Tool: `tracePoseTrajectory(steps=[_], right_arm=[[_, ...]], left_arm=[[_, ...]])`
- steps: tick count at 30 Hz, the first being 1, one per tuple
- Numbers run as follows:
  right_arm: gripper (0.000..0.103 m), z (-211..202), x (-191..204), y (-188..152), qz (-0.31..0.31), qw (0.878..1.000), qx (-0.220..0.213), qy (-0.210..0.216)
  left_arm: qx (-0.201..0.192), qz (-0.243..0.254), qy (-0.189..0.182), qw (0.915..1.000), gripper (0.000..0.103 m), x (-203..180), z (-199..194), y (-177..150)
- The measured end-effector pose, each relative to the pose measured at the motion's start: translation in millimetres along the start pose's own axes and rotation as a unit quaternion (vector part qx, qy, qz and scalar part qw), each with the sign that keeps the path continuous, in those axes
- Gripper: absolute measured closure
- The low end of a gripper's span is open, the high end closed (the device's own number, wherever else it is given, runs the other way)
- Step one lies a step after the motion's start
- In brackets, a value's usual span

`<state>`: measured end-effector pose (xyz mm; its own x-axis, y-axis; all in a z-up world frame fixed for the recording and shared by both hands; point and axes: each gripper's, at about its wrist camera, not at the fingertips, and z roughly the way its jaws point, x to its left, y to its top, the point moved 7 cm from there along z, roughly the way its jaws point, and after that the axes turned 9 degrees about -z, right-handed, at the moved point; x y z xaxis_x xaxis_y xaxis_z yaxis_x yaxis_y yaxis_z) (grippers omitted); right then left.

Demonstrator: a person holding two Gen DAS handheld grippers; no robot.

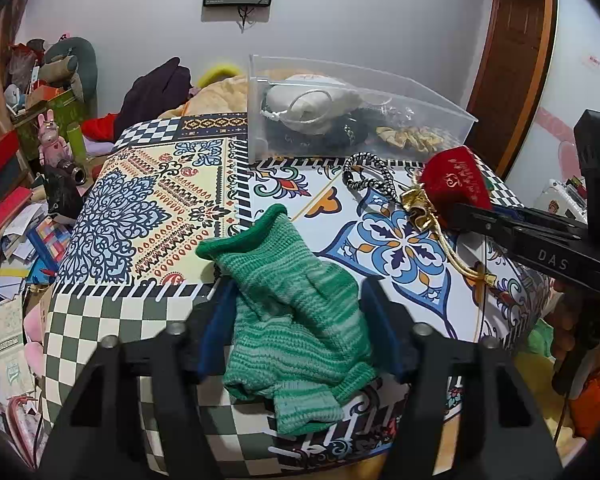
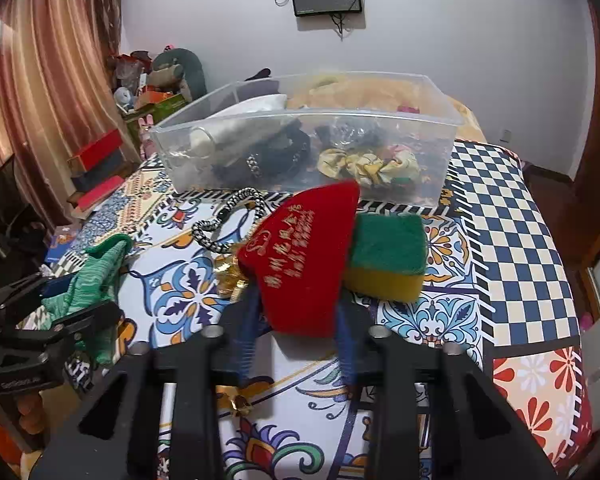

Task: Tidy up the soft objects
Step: 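Grasp the red pouch with the right tool while the left tool grasps the green knit sock, then lower the red pouch and green sock into the clear box and open both tools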

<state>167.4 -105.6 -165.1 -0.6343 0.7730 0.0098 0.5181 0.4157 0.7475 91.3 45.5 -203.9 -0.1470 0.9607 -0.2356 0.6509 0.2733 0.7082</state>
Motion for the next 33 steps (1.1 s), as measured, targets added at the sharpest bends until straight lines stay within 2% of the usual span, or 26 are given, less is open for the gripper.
tracePoseTrajectory(steps=[1,4,7,17,27,33], right_arm=[[0.085,-2,1,0,-0.002,1.0,-0.001,0.005],[0.087,-6,3,2,-0.004,1.0,-0.007,0.008],[0.087,-13,3,5,-0.003,1.0,-0.019,0.013],[0.088,-43,-4,30,-0.005,0.998,-0.068,0.007],[0.088,-60,-23,75,-0.021,0.993,-0.113,-0.014],[0.088,-72,-32,103,-0.036,0.989,-0.141,-0.03]], left_arm=[[-0.002,0.002,0.002,1.0,0.053,0,0,1],[-0.005,-0.001,-0.002,1.0,0.064,-3,-2,3],[-0.008,0.003,-0.007,0.9999,0.069,-8,-4,6],[-0.045,0.008,-0.01,0.9989,0.072,-18,-20,41],[-0.115,0.016,-0.028,0.9929,0.072,-45,-33,111],[-0.139,0.019,-0.039,0.9894,0.072,-62,-33,147]])
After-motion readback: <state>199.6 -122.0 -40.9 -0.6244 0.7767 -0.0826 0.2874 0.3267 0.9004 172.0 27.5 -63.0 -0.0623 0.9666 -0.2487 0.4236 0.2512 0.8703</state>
